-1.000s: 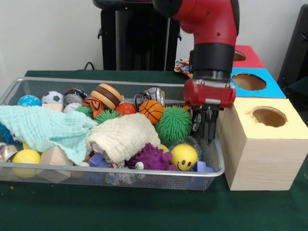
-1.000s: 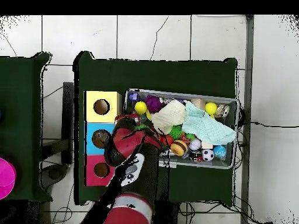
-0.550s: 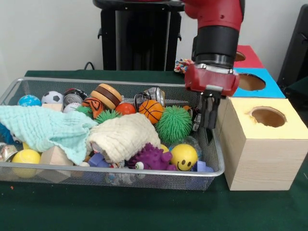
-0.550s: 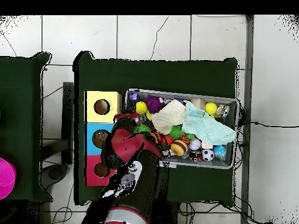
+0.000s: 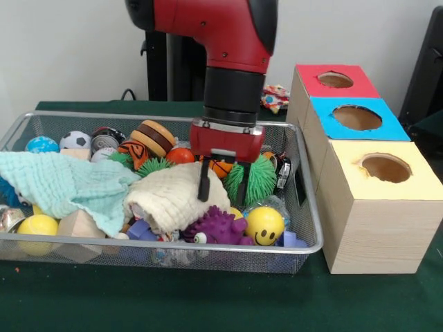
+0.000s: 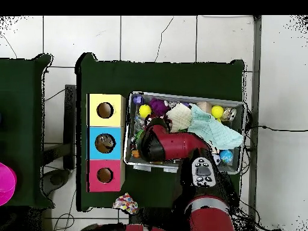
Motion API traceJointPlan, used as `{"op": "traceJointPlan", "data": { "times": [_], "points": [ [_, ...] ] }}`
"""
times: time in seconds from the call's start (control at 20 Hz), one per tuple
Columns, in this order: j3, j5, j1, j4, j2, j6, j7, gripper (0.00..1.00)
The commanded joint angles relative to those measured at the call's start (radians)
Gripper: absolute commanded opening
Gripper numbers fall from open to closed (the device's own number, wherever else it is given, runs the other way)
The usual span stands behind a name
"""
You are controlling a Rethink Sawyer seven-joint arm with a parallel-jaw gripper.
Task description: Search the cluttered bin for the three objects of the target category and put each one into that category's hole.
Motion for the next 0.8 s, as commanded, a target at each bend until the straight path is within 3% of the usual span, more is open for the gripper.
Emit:
{"op": "traceJointPlan", "data": {
  "times": [0.05,0.3,0.5,0.65,0.8],
  "points": [
    [0.188,0.033,-0.019,0.099,0.043,0.152,0.073,1.0],
    [0.28,0.031,-0.092,0.09,0.112,0.203,0.031,1.0],
    [0.306,0.011,-0.102,0.133,0.069,0.181,0.038,1.0],
    [0.31,-0.027,-0.099,0.167,0.024,0.103,0.054,1.0],
    [0.313,-0.035,-0.101,0.172,0.037,0.07,0.064,1.0]
  ]
}}
